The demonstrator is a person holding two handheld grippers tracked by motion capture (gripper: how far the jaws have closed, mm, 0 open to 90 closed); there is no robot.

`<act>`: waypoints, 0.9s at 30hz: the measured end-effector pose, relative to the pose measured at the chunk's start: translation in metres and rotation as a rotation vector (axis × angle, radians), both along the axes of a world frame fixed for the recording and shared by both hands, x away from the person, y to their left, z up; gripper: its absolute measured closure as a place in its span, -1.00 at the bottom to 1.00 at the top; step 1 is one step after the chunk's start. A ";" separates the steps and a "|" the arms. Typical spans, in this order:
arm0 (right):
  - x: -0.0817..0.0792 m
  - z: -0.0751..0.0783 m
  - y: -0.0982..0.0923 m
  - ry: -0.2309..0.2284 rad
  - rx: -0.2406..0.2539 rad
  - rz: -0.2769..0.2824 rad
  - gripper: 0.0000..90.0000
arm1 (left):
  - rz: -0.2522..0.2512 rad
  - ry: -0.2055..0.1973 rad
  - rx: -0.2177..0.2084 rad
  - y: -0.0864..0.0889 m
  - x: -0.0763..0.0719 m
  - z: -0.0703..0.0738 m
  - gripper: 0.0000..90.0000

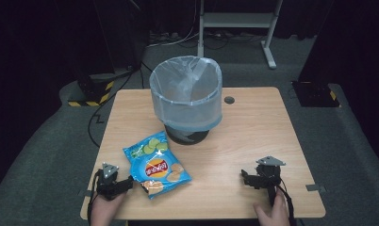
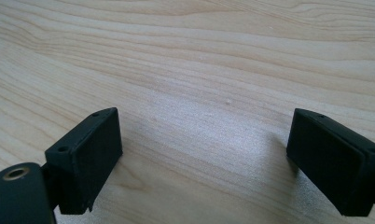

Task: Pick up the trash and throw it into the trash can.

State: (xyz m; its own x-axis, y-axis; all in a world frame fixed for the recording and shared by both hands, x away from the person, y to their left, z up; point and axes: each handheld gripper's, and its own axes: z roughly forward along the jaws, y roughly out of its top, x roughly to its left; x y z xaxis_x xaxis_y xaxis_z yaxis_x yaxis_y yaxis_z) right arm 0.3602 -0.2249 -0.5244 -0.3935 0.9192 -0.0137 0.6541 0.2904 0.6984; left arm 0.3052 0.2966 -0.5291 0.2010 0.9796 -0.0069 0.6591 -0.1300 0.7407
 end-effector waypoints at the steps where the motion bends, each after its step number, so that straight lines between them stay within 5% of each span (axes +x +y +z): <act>1: 0.000 0.000 0.000 0.001 0.001 -0.001 -0.78 | 0.000 0.000 0.000 0.000 0.000 0.000 -0.49; 15: 0.000 0.000 0.000 0.000 0.001 -0.001 -0.79 | -0.019 -0.015 0.004 -0.001 -0.004 0.000 -0.40; 20: -0.002 0.000 0.000 -0.002 0.001 -0.010 -0.78 | -0.042 -0.008 -0.048 0.007 -0.012 0.002 -0.37; 24: -0.002 0.000 0.000 -0.002 0.000 -0.010 -0.79 | -0.008 -0.059 -0.090 0.020 -0.020 0.009 -0.19; 27: -0.002 0.000 0.000 -0.002 0.000 -0.010 -0.79 | 0.032 -0.148 -0.138 0.026 -0.020 0.028 -0.06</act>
State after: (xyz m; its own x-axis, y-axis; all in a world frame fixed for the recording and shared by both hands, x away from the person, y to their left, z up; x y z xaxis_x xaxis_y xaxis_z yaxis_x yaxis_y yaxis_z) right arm 0.3586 -0.2244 -0.5246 -0.3843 0.9231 -0.0147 0.6556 0.2840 0.6997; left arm 0.2852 0.3228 -0.5013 0.1781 0.9773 -0.1146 0.5438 -0.0007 0.8392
